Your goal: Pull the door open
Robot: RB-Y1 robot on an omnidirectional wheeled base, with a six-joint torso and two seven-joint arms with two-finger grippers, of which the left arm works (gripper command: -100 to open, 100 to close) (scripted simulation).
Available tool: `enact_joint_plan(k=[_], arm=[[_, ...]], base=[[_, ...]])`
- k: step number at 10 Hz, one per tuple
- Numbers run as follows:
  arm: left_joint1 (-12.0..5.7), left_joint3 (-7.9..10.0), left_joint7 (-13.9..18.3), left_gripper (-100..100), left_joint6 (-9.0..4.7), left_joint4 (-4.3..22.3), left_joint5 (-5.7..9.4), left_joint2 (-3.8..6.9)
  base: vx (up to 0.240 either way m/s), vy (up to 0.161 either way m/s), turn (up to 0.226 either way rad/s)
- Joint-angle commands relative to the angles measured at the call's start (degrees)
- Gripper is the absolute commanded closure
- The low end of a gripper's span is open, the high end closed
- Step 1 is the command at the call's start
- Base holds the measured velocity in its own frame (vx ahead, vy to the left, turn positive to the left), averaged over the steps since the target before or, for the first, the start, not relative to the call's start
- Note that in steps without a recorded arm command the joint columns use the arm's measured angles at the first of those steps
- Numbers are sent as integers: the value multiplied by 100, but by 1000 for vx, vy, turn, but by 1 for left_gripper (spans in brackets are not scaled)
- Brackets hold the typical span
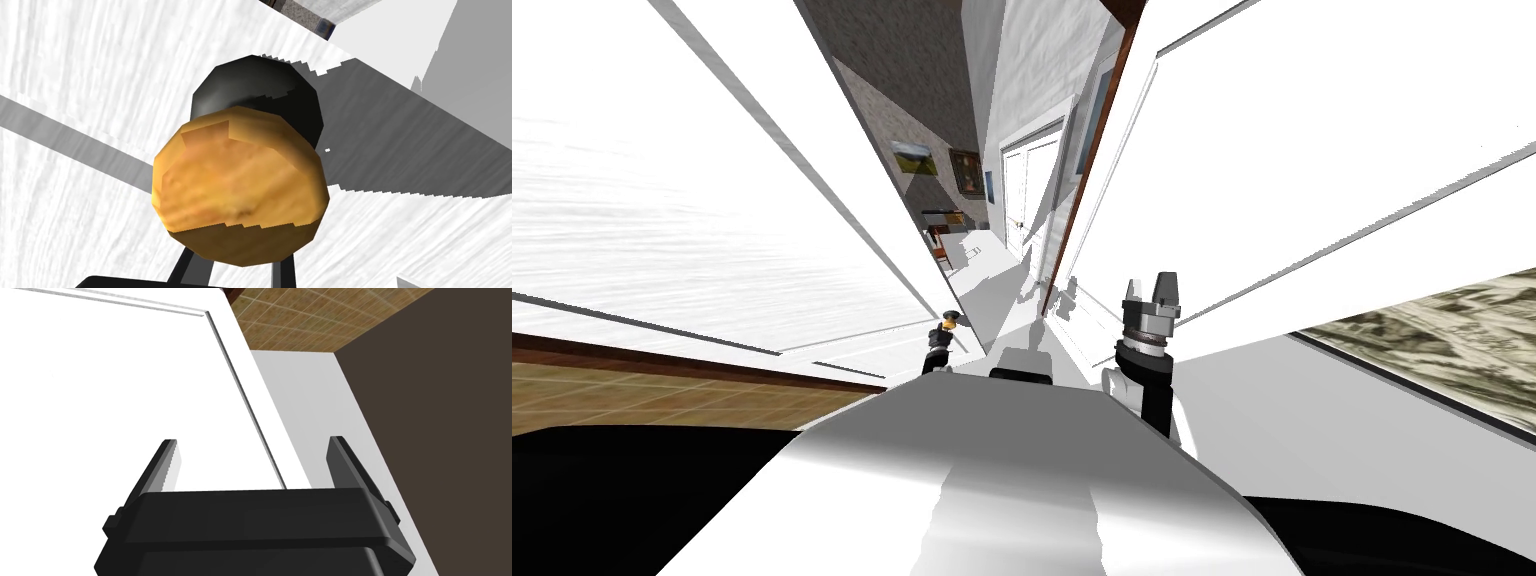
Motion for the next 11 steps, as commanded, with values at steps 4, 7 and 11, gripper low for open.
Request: enact_joint_plan(k=[4, 7, 11], arm=[[-217, -149, 542, 100, -126, 137, 168, 2], [-234, -185, 778, 100, -127, 156, 258, 17], [-266, -259, 1250, 100, -129, 195, 438, 49]], base=[[-40, 8, -56], [-28, 2, -30], [-33, 2, -41]])
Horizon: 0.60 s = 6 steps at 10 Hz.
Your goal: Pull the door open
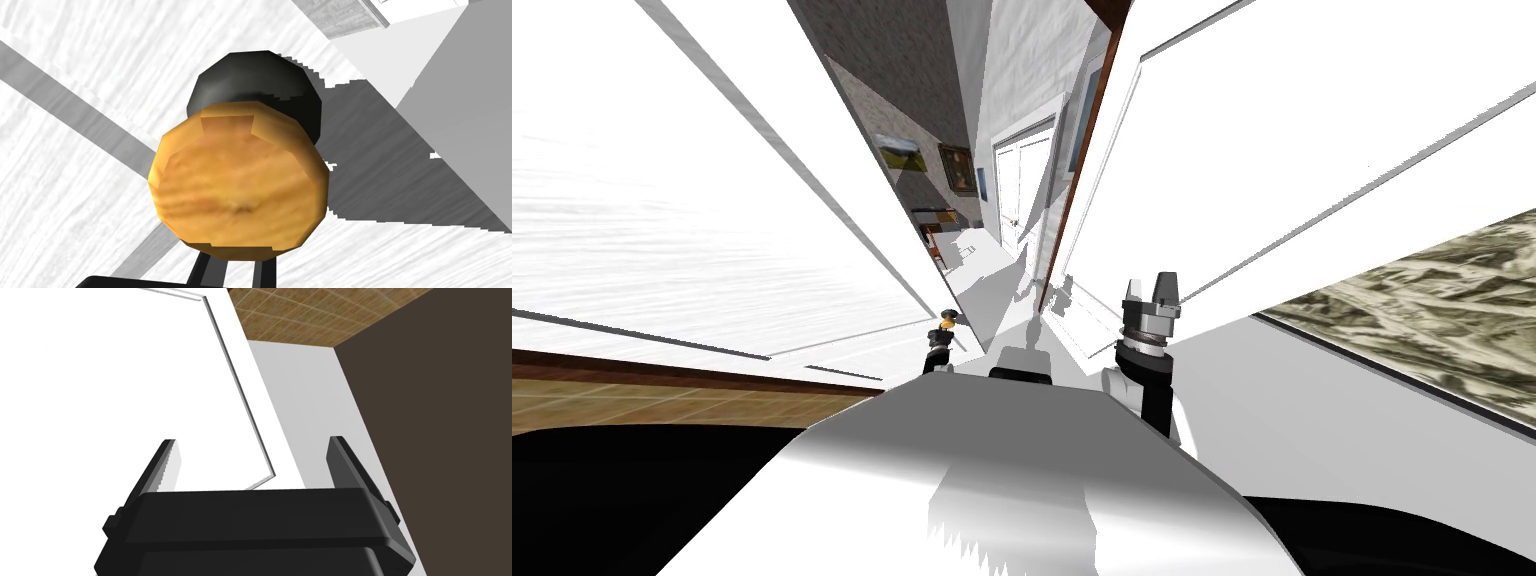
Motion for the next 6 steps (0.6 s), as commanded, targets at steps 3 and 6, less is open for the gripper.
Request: enact_joint_plan(k=[3, 6], arm=[[-85, -109, 341, 100, -63, -86, 71, -5], [-100, -143, 572, 100, -64, -68, 155, 10]], base=[[-36, 5, -30], [-15, -3, -26]])
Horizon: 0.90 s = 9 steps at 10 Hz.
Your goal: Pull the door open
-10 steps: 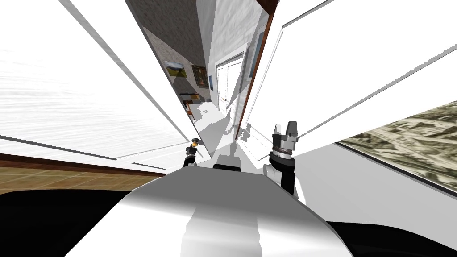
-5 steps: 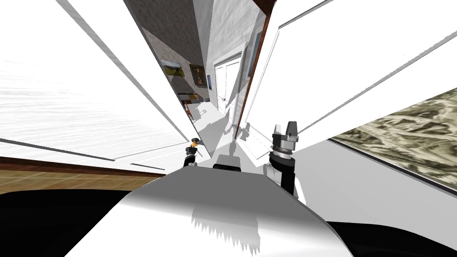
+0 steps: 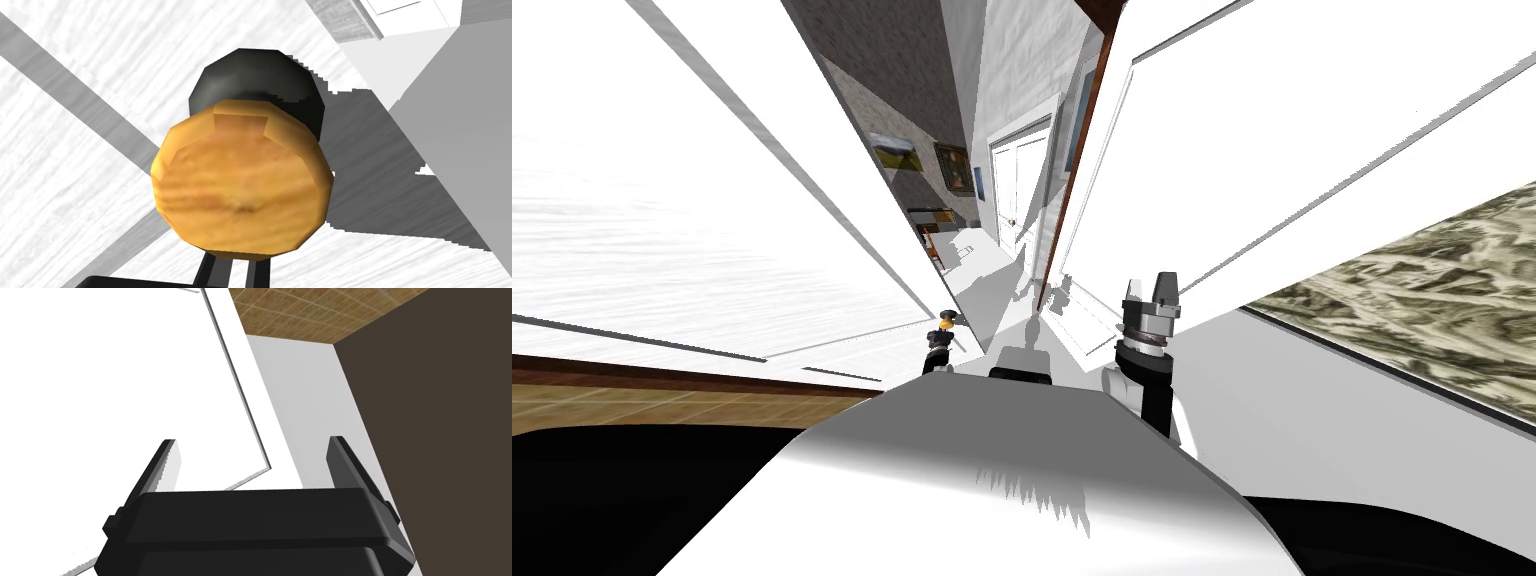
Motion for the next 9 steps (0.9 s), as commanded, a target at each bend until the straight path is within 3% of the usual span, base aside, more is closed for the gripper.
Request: enact_joint_plan(k=[1, 2, 6, 7, 8, 9], arm=[[-137, -75, 257, 100, -53, -82, 69, -10], [-50, -65, 329, -100, -22, 24, 135, -57], [-61, -170, 903, -100, -2, -181, 416, -249], [-61, -170, 903, -100, -2, -181, 416, -249], [-67, -223, 1178, -100, 8, -284, 558, -346], [-67, -223, 1192, -100, 8, -284, 558, -346]], base=[[-43, 3, -79], [-76, 26, -21], [-147, 11, -8], [-75, -27, -86], [-73, -30, -83], [-58, -24, -39]])
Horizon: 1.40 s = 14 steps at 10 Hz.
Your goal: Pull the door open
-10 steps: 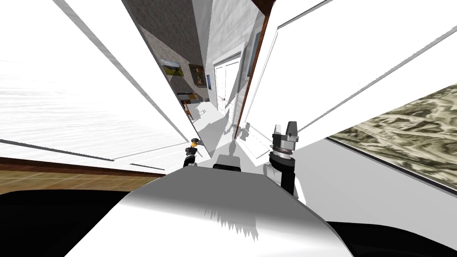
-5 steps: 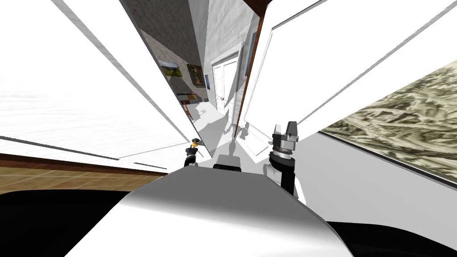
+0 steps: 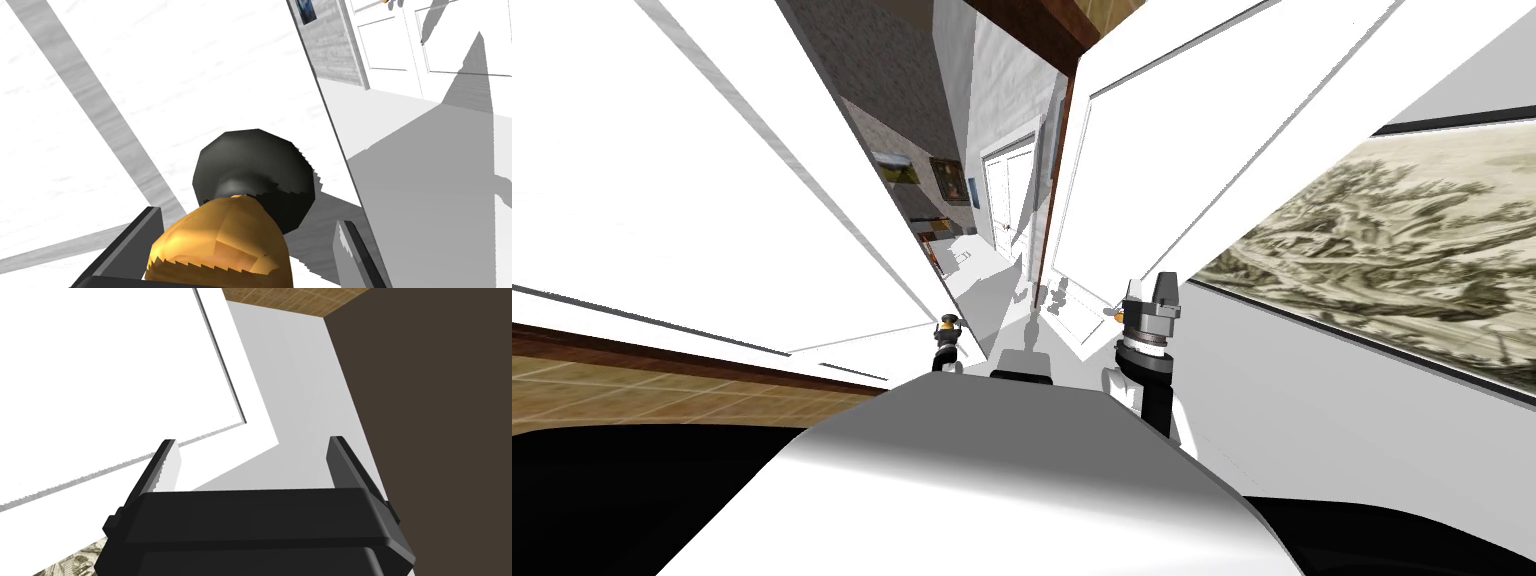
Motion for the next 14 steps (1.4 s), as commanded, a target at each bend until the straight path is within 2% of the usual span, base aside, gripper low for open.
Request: enact_joint_plan(k=[1, 6, 11, 12, 13, 14], arm=[[-9, -32, 203, -100, 32, -104, 97, -55], [-23, -162, 919, -100, 58, -359, 448, -294], [-33, -258, 1443, -100, 76, -546, 705, -470], [-20, -242, 1351, -100, 84, -553, 674, -459], [59, -203, 1570, -100, 77, -520, 707, -276], [80, -192, 1624, -100, 74, -508, 714, -225]], base=[[-50, -15, -20], [-91, 11, -30], [-102, -1, -26], [-49, 0, -6], [58, -2, -126], [108, 25, -73]])
